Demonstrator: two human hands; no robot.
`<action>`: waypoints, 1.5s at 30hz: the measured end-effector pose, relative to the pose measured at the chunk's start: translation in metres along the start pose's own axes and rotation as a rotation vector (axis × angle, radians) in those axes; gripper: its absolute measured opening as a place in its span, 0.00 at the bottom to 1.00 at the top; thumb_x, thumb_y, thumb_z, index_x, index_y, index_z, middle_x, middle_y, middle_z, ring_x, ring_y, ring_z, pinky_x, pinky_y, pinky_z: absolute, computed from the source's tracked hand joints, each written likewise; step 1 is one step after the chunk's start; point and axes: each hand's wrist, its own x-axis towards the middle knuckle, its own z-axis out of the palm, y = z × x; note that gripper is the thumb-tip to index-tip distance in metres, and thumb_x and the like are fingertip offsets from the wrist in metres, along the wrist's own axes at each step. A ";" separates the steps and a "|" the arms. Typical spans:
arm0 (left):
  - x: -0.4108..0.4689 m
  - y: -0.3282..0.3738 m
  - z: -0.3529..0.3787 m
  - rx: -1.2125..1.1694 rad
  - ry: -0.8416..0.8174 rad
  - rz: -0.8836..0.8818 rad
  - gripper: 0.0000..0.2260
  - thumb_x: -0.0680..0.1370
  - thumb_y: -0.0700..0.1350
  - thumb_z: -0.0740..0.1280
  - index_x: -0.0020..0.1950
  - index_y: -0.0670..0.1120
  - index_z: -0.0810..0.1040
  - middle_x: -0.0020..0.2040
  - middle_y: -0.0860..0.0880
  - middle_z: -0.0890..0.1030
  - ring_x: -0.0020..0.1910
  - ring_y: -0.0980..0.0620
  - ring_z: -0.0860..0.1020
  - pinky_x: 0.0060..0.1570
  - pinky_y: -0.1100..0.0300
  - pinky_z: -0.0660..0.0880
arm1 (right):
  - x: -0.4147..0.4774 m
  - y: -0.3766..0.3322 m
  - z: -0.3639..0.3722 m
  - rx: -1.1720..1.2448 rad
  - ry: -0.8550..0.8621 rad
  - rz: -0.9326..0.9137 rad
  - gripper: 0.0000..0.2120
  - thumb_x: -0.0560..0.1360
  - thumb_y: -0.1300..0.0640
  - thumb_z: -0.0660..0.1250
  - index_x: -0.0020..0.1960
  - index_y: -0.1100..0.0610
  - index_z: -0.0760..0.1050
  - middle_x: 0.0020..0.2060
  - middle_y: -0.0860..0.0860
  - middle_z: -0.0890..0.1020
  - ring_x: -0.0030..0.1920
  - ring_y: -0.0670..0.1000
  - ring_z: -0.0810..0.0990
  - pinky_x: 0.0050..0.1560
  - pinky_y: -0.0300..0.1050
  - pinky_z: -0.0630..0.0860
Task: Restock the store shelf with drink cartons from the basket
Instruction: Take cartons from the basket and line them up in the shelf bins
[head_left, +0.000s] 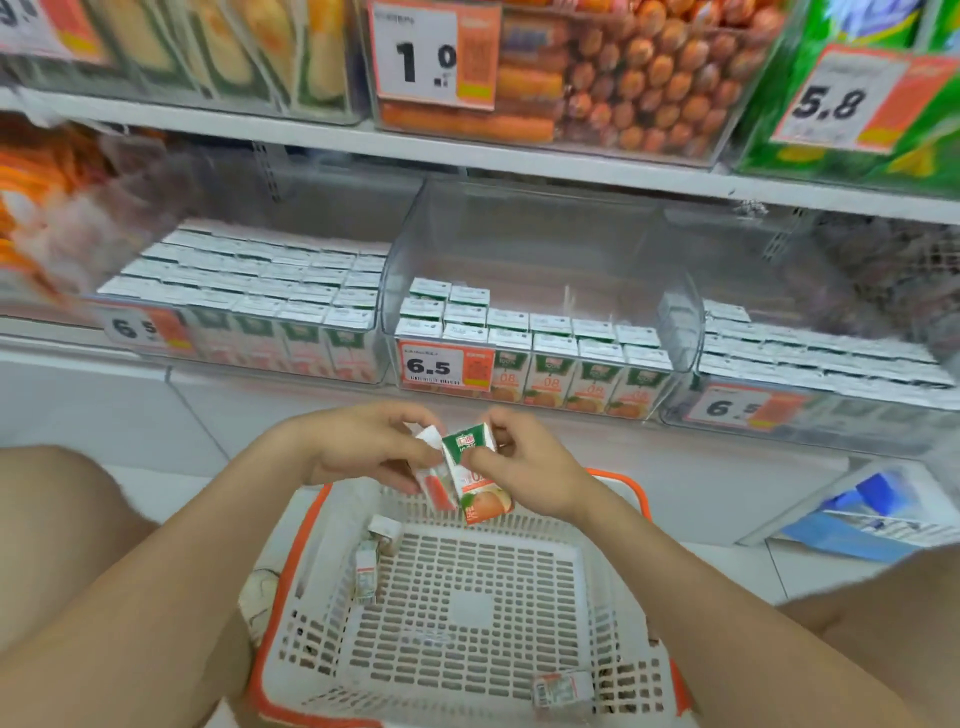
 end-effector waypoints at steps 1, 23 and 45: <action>-0.007 0.008 -0.002 0.000 0.024 0.038 0.09 0.80 0.39 0.73 0.60 0.42 0.83 0.60 0.35 0.83 0.62 0.35 0.82 0.66 0.42 0.79 | -0.001 -0.013 -0.001 -0.019 0.037 -0.048 0.20 0.70 0.46 0.71 0.49 0.62 0.75 0.43 0.60 0.84 0.41 0.55 0.83 0.45 0.62 0.80; 0.006 0.101 0.005 0.052 0.749 0.578 0.23 0.70 0.45 0.84 0.62 0.52 0.80 0.54 0.53 0.87 0.53 0.56 0.86 0.54 0.52 0.84 | 0.096 -0.062 -0.122 -0.622 0.344 -0.161 0.12 0.79 0.54 0.72 0.58 0.50 0.72 0.47 0.52 0.81 0.48 0.52 0.79 0.42 0.44 0.73; -0.021 0.109 0.006 0.100 0.586 0.671 0.17 0.80 0.35 0.73 0.66 0.49 0.79 0.60 0.53 0.85 0.57 0.52 0.85 0.57 0.59 0.82 | 0.039 -0.103 -0.078 -0.094 0.108 -0.296 0.16 0.82 0.52 0.70 0.68 0.52 0.76 0.50 0.50 0.88 0.50 0.50 0.88 0.52 0.56 0.84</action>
